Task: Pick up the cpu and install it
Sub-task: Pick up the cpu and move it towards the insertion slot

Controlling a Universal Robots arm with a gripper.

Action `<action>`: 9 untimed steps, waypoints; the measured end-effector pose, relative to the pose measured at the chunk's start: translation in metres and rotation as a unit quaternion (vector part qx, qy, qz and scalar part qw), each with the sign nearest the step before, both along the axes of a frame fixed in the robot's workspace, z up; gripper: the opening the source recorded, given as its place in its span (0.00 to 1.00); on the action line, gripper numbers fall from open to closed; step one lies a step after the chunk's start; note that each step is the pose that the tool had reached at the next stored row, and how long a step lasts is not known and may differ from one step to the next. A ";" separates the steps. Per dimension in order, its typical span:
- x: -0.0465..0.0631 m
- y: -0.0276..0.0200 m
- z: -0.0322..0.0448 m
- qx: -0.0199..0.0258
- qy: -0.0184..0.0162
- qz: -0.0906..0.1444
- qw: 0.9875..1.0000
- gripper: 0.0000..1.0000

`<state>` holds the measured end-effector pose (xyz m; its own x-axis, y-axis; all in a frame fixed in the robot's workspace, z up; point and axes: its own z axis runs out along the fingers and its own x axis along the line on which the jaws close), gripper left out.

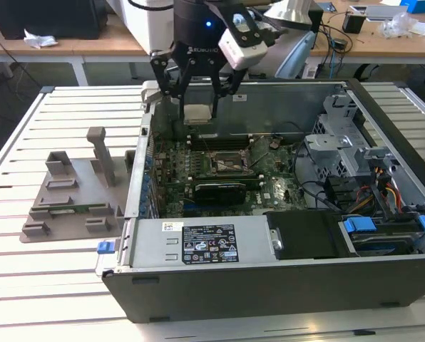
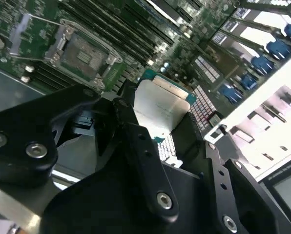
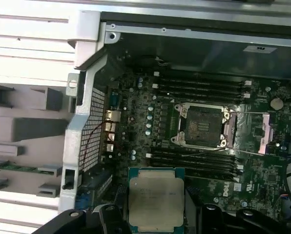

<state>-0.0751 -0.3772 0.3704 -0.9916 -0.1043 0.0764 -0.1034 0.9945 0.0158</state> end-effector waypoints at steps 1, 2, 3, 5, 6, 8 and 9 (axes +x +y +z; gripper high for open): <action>0.006 0.0001 -0.0011 0.000 0.001 0.000 1.000 0.55; 0.009 0.0001 -0.0025 0.000 0.002 0.000 1.000 0.55; 0.010 0.0001 -0.0042 0.000 0.002 0.000 1.000 0.55; 0.012 0.0001 -0.0084 0.000 0.003 0.000 1.000 0.55; 0.014 0.0001 -0.0118 0.000 0.003 0.000 1.000 0.55; 0.019 0.0007 -0.0157 0.000 0.004 0.000 1.000 0.55; 0.023 0.0013 -0.0184 0.000 0.005 0.000 1.000 0.55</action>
<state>-0.0524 -0.3758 0.3519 -0.9909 -0.1039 0.0857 -0.1028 0.9946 0.0166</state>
